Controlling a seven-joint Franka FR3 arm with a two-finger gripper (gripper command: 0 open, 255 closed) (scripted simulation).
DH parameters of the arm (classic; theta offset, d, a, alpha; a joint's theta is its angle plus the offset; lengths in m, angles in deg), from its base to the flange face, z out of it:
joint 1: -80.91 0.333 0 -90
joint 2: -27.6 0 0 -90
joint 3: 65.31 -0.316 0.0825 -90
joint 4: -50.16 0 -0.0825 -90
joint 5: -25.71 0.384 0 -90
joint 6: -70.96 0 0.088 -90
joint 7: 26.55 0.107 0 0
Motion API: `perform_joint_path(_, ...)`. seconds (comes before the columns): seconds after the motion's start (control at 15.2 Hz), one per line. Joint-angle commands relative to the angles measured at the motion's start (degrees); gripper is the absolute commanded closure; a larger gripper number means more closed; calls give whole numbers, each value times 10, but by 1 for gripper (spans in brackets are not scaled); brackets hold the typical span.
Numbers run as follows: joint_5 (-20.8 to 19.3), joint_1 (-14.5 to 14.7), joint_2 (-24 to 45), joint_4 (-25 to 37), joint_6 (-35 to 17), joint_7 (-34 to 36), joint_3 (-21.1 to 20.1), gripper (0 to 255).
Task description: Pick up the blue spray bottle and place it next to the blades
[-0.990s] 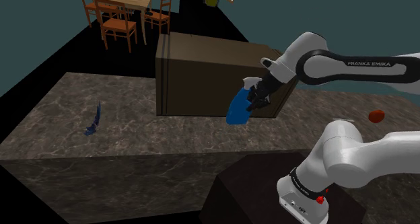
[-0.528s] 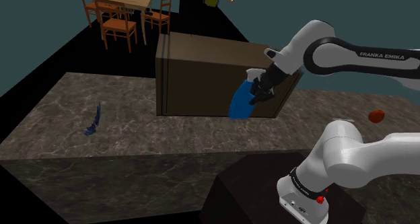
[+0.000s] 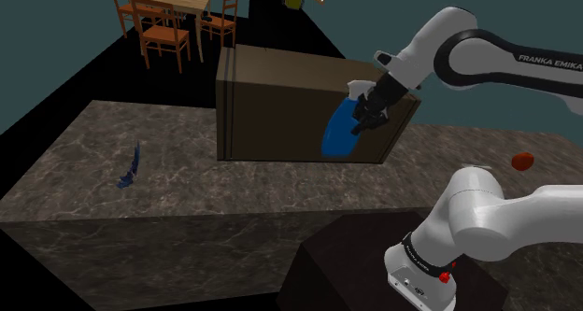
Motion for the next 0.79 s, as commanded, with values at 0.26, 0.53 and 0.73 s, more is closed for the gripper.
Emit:
perform_joint_path(0.26, 4, 5, 2, 47, 43, 12, -9, 255)
perform_joint_path(0.53, 6, 8, 6, 79, 70, 20, -13, 255)
perform_joint_path(0.73, 8, 10, 10, 104, 90, 25, -17, 255)
